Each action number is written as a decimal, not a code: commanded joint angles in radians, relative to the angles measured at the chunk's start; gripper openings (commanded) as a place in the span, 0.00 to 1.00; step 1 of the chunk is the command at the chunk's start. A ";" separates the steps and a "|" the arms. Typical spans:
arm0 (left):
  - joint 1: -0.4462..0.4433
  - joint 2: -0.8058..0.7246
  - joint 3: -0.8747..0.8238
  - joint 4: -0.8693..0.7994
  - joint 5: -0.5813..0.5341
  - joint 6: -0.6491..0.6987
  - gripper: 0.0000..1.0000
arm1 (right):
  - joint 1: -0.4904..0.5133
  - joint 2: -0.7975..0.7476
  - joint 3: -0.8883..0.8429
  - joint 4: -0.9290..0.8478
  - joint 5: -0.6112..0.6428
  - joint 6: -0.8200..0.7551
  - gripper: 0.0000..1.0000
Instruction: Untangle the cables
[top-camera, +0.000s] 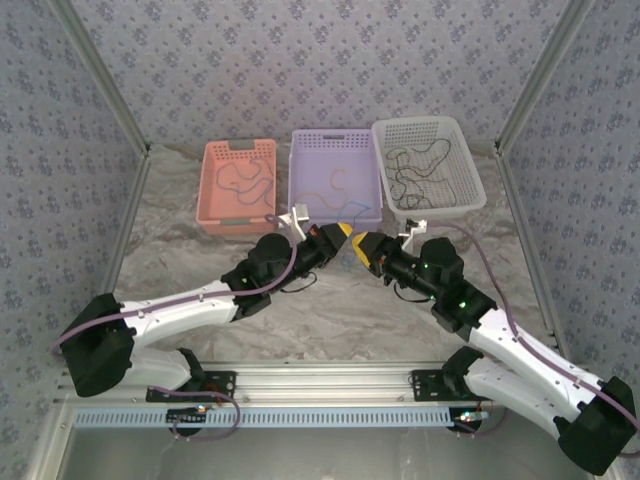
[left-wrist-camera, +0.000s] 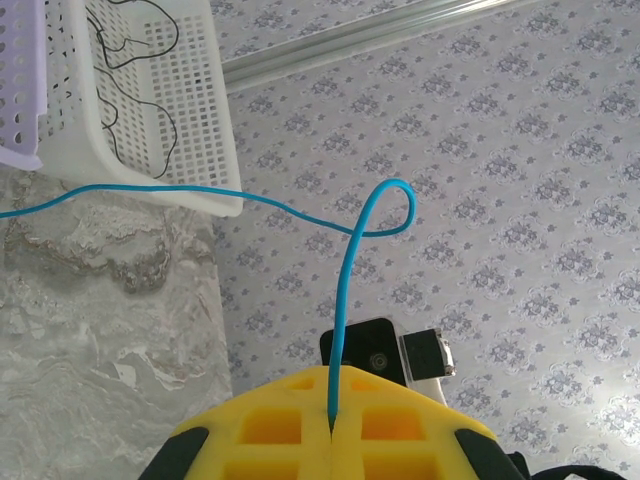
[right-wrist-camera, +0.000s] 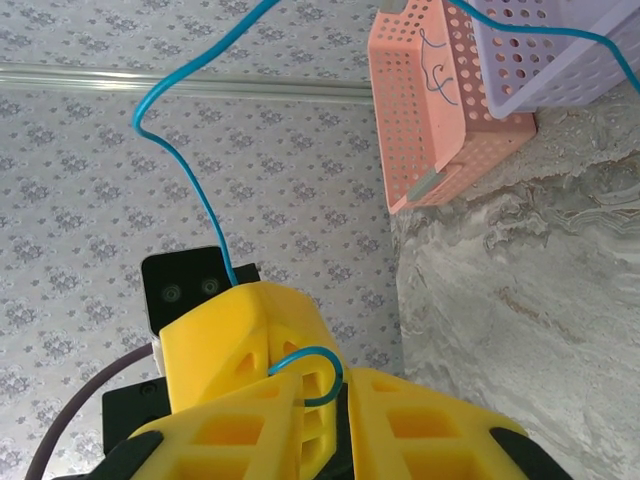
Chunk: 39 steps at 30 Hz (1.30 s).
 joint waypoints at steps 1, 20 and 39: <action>-0.010 0.002 0.001 0.047 -0.013 -0.005 0.00 | 0.009 -0.021 0.033 0.034 0.029 0.015 0.23; 0.010 -0.044 0.006 -0.057 0.019 0.024 0.14 | 0.008 -0.058 0.083 -0.181 0.043 -0.087 0.00; 0.067 -0.046 0.033 -0.211 0.138 0.047 0.53 | -0.040 -0.044 0.111 -0.240 -0.035 -0.138 0.00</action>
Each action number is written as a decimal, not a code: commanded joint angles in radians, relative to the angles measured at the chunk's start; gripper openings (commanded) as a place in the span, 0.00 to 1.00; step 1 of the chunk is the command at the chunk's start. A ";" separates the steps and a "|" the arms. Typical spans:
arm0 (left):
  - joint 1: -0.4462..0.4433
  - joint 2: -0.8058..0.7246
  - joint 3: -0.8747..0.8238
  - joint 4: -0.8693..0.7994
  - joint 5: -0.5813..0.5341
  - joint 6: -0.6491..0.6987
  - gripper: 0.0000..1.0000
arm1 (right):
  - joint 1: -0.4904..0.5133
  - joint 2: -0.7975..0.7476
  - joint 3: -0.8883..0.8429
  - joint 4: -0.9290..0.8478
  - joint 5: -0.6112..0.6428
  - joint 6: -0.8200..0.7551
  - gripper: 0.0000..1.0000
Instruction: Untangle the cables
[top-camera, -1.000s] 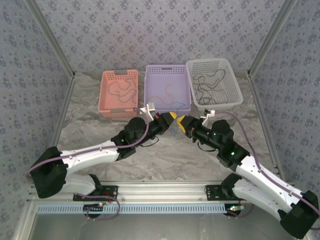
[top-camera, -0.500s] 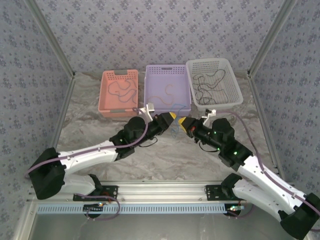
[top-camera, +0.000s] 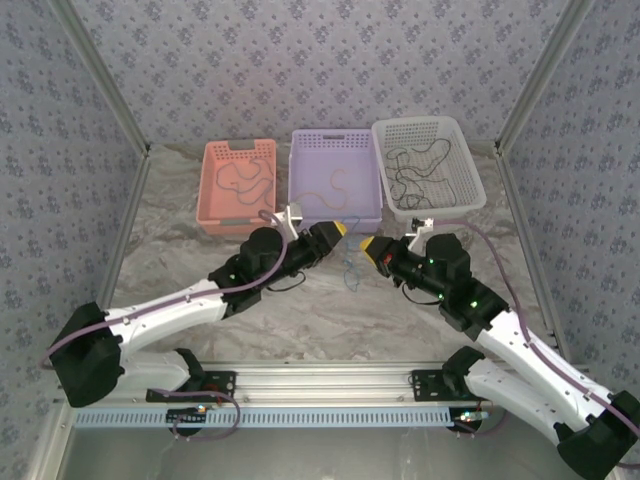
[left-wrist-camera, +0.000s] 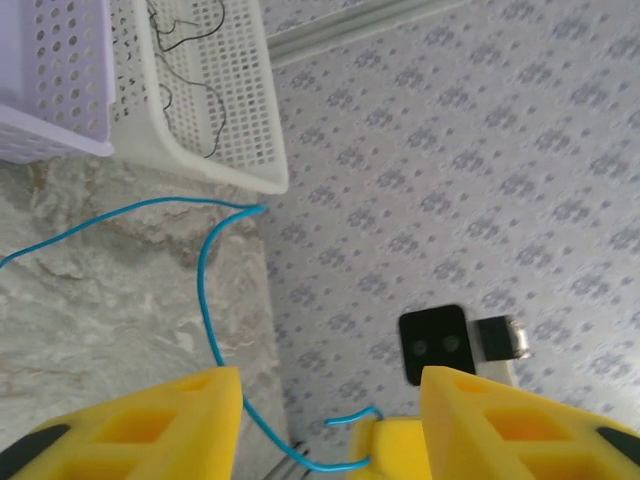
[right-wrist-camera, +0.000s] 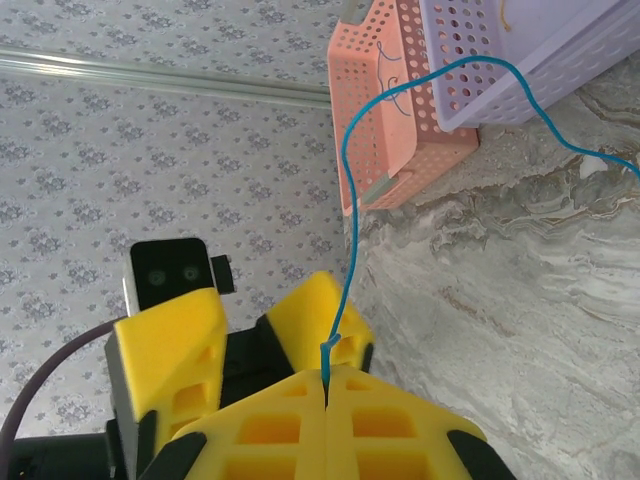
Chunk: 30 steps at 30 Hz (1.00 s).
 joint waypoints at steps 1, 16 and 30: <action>0.001 0.022 0.034 -0.035 0.030 -0.005 0.54 | -0.004 0.001 0.032 -0.012 -0.014 -0.026 0.00; -0.016 0.139 0.065 0.080 0.021 -0.085 0.00 | 0.011 -0.072 -0.068 0.128 0.074 -0.044 0.00; -0.039 0.051 0.045 -0.008 -0.048 -0.013 0.00 | 0.082 -0.159 -0.161 0.177 0.250 -0.143 0.01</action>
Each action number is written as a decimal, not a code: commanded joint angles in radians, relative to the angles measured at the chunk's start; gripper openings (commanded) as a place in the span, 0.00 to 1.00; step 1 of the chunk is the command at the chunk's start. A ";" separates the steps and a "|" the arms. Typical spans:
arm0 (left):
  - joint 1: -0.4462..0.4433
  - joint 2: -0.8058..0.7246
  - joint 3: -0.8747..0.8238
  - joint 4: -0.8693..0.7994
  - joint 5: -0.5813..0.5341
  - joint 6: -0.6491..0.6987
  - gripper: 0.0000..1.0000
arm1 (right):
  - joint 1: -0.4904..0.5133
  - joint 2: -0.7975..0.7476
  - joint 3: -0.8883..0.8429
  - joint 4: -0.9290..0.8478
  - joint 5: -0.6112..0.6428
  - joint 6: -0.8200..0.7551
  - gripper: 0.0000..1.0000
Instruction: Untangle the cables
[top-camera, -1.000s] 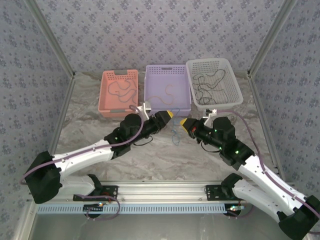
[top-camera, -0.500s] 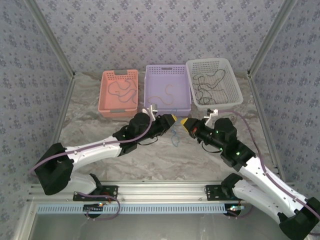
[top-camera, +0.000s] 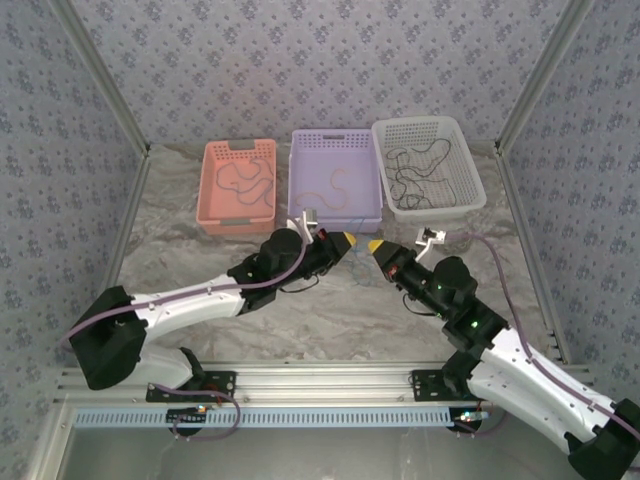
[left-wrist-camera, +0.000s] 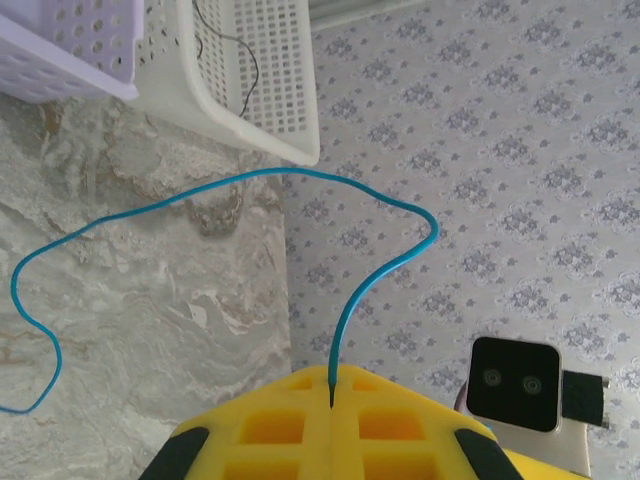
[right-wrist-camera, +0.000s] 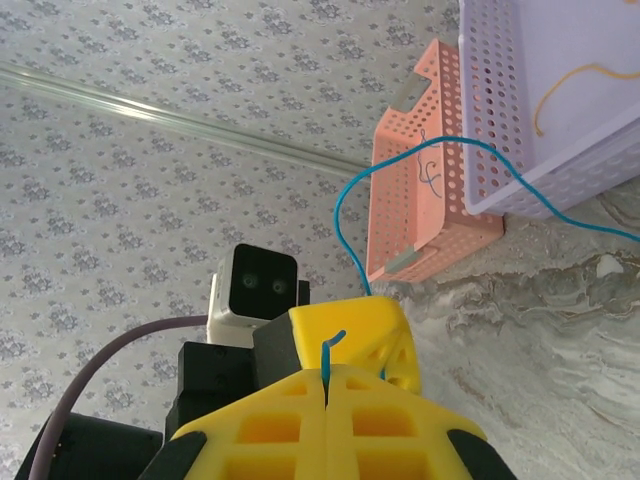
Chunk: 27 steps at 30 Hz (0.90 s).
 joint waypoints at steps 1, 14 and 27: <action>0.002 -0.073 0.023 -0.067 -0.026 0.086 0.00 | 0.001 -0.024 0.037 -0.089 0.009 -0.069 0.11; 0.036 -0.106 0.261 -0.579 0.122 0.598 0.00 | -0.283 0.130 0.546 -0.881 -0.525 -0.703 0.42; 0.055 -0.171 0.158 -0.388 0.359 0.863 0.00 | -0.326 0.155 0.269 -0.413 -0.775 -0.185 0.35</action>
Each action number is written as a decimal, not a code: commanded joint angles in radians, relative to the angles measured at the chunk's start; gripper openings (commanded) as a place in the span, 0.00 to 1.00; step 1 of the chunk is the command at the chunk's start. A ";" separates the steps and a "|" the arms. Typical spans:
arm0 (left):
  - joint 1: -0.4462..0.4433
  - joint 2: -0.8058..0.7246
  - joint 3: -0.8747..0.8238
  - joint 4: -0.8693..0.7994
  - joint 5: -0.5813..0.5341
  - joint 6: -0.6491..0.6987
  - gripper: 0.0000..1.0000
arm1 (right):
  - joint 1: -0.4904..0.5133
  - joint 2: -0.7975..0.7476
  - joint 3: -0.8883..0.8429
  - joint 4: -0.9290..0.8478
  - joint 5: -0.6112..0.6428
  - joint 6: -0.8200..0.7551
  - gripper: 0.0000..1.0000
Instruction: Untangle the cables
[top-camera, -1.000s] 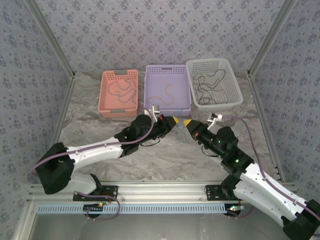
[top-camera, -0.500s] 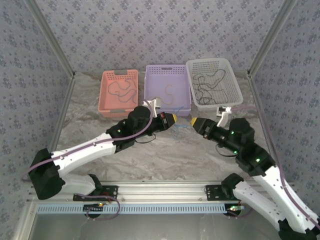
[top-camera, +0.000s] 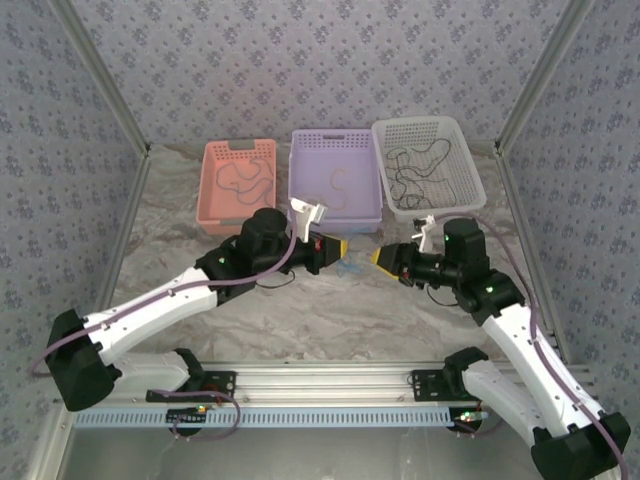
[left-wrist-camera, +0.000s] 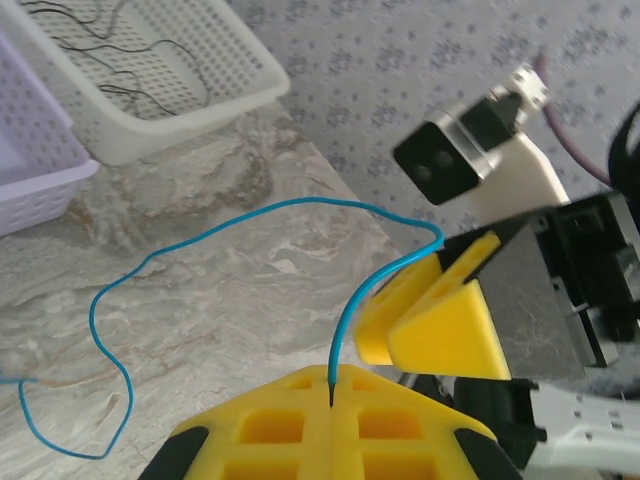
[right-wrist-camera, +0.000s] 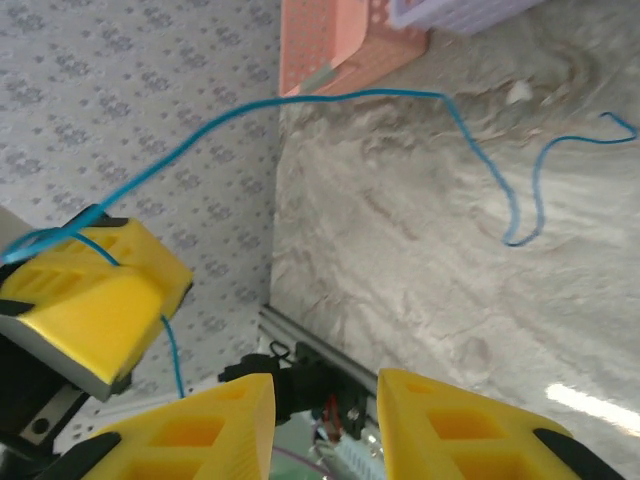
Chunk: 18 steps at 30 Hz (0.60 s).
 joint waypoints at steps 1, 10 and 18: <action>0.000 -0.022 -0.025 0.087 0.108 0.118 0.00 | 0.025 -0.015 -0.033 0.194 -0.080 0.167 0.35; 0.001 -0.022 -0.042 0.147 0.106 0.150 0.00 | 0.133 -0.004 -0.084 0.264 -0.005 0.252 0.35; 0.002 -0.003 -0.042 0.164 0.115 0.132 0.00 | 0.185 -0.012 -0.108 0.299 0.040 0.280 0.27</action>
